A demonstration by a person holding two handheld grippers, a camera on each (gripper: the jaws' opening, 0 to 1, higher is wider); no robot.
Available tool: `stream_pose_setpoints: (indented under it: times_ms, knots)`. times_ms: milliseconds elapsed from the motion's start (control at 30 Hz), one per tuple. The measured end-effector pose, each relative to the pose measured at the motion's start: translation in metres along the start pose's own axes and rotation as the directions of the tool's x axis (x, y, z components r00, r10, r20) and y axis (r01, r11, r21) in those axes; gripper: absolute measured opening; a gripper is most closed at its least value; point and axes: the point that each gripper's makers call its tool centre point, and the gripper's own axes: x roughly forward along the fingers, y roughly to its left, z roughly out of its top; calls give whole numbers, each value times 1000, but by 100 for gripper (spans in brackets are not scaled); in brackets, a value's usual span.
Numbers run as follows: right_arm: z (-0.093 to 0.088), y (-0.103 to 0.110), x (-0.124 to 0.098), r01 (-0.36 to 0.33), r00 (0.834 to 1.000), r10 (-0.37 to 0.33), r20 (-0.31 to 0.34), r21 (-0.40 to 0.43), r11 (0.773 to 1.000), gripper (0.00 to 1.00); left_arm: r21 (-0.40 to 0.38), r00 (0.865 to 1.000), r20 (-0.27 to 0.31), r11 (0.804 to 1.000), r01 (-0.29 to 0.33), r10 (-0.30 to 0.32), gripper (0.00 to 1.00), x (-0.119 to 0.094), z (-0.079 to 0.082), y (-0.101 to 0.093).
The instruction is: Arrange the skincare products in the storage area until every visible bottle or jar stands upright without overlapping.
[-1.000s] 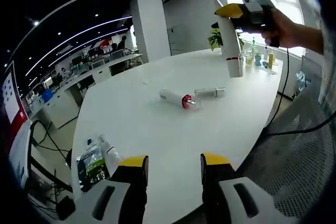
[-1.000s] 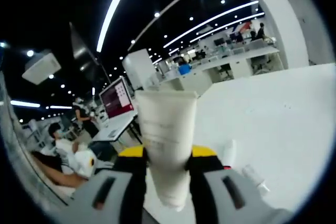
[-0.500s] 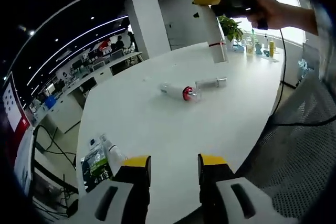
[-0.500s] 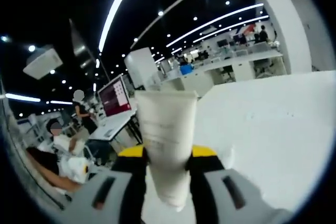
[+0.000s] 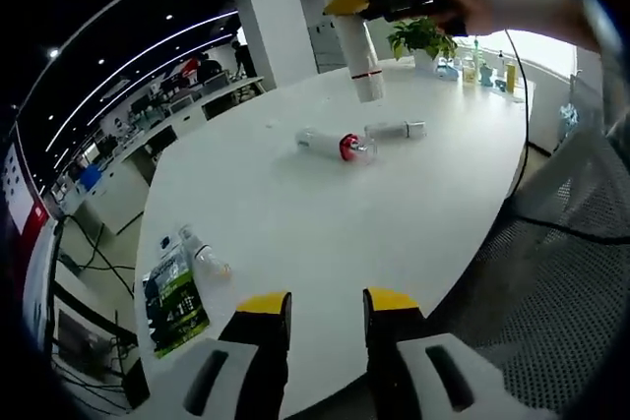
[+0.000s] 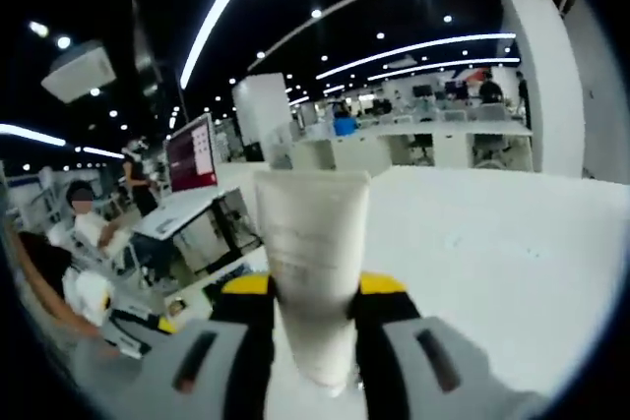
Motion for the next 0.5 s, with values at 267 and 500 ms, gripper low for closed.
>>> stream_pose_setpoints:
  times_ms: [267,500]
  knots:
    - [3,-27,29,47,999,-47,15,9,999,29,-45,999,-36,999,-8,6,28,0,-11,6]
    - [4,-49,46,88,996,-88,24,-4,996,29,-47,999,-37,999,-5,3,29,-1,-13,9]
